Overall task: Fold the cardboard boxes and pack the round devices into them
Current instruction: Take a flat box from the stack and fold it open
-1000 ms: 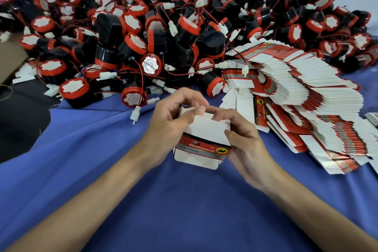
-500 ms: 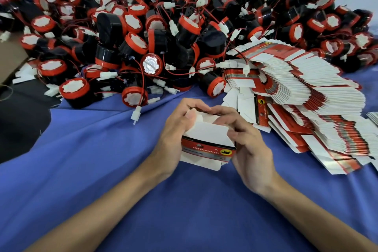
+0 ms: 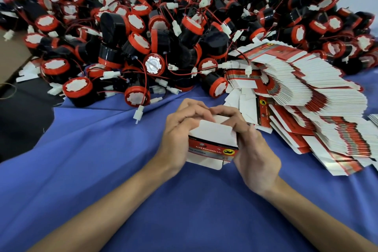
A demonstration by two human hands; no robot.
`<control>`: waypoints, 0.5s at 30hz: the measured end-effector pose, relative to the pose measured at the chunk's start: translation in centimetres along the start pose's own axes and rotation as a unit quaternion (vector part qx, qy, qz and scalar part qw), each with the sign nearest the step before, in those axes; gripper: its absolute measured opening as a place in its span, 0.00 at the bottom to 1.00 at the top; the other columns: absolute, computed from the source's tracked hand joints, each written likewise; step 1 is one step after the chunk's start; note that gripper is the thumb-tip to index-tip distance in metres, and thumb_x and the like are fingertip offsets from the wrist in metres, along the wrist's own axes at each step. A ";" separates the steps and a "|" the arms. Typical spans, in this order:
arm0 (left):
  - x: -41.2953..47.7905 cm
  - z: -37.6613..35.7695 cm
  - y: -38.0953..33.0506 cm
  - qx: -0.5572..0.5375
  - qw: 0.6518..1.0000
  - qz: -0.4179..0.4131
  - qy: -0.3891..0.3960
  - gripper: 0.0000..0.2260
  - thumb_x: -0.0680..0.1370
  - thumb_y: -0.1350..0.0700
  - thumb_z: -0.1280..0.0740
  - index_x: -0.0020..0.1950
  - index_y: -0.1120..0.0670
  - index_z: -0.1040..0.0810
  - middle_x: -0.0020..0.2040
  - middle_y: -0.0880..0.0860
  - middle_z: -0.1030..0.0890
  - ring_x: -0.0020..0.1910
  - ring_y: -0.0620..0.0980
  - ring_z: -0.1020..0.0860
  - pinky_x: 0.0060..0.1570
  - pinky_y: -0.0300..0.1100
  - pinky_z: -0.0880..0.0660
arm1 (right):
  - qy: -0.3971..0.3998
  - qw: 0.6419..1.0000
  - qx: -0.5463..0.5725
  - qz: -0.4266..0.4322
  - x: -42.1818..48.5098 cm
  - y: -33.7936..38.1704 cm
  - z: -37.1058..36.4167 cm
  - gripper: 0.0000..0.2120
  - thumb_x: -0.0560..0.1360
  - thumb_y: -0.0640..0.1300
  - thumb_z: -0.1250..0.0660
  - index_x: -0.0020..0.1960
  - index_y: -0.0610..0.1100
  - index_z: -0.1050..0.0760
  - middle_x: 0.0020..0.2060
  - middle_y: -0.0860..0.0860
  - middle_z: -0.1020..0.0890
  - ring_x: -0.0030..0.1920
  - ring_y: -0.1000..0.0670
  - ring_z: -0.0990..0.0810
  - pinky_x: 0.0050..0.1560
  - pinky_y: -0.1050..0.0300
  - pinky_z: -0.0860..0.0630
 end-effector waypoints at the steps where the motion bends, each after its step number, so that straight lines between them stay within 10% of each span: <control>1: 0.0 -0.1 0.0 0.008 1.000 -0.012 -0.003 0.12 0.70 0.61 0.45 0.37 0.53 0.21 0.45 0.48 0.26 0.45 0.39 0.25 0.46 0.30 0.31 | -0.004 0.999 -0.028 0.015 0.0 0.1 -0.1 0.19 0.75 0.56 0.37 0.41 0.38 0.28 0.58 0.52 0.26 0.61 0.48 0.26 0.56 0.47 0.28; 7: -0.6 -0.5 0.7 0.009 0.999 -0.036 0.001 0.16 0.80 0.53 0.48 0.52 0.56 0.21 0.54 0.58 0.22 0.52 0.49 0.21 0.51 0.38 0.26 | -0.073 0.980 -0.139 0.120 0.1 0.4 -0.8 0.11 0.79 0.46 0.43 0.59 0.54 0.28 0.58 0.51 0.23 0.59 0.49 0.25 0.60 0.51 0.29; 15: -0.9 -0.3 0.6 0.036 0.998 -0.042 0.015 0.12 0.75 0.48 0.41 0.54 0.51 0.27 0.50 0.45 0.22 0.48 0.42 0.23 0.46 0.32 0.28 | -0.052 0.948 -0.276 0.152 -0.1 0.5 -0.8 0.12 0.76 0.44 0.39 0.58 0.43 0.27 0.57 0.45 0.25 0.59 0.51 0.24 0.56 0.63 0.29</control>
Point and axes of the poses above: each hand's wrist, its own x-axis towards the middle knuckle, its own z-axis out of the back of the hand, y = z × x, the point moved 1 cm from there along x, towards the middle knuckle
